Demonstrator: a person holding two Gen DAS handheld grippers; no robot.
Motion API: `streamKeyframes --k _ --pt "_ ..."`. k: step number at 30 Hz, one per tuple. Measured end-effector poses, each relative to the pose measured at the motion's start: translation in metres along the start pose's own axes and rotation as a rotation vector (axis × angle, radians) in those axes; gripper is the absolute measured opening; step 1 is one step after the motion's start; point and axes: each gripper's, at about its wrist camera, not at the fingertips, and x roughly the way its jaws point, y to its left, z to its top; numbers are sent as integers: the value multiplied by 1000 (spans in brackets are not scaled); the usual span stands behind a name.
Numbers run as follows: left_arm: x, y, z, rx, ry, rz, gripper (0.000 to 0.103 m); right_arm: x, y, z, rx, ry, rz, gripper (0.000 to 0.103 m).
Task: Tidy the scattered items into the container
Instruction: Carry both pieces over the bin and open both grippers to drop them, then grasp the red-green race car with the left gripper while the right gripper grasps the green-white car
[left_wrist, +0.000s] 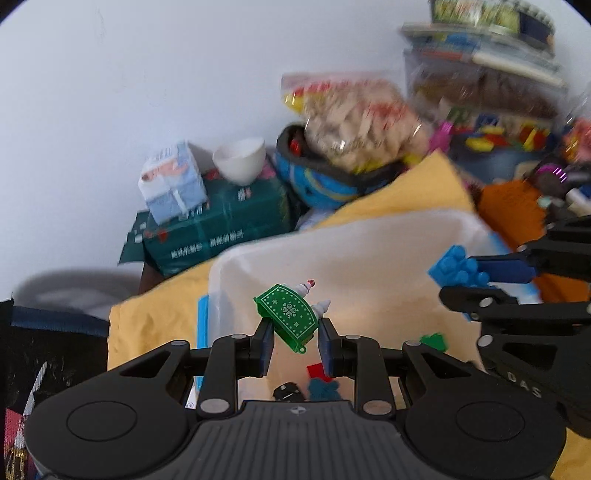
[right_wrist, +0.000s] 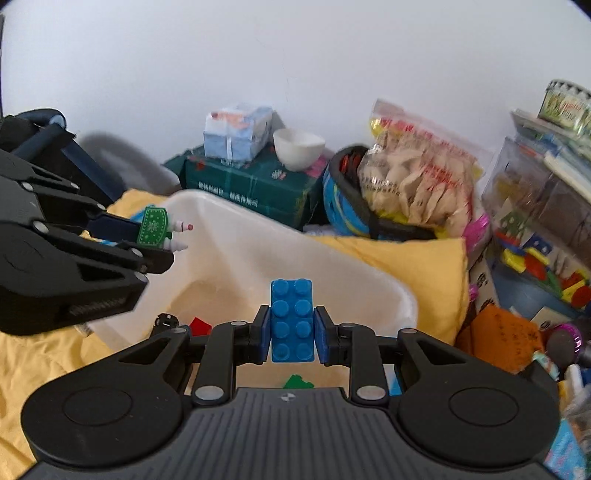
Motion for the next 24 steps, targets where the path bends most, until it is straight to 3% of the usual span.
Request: streamKeyframes --k 2,8,11,12,14,17,24 --pt "10 2 -6 3 30 34 31 7 0 -3 10 28 -12 39" --pt "-1 5 -13 0 9 55 42 2 -1 -9 12 27 -2 38" --pt "-25 9 -15 -26 -29 38 44 -19 -6 -11 30 -11 -2 39" --pt "-35 9 -19 -30 -50 27 50 -28 -8 -13 37 -32 5 40" --pt "-57 8 -32 -36 -84 7 61 -49 -12 -21 57 -71 23 42" --pt "-81 3 -61 -20 -105 -13 63 -75 -15 -41 63 -89 67 42" --pt "-70 -28 -154 -44 126 -107 64 -94 -9 -121 53 35 95 43"
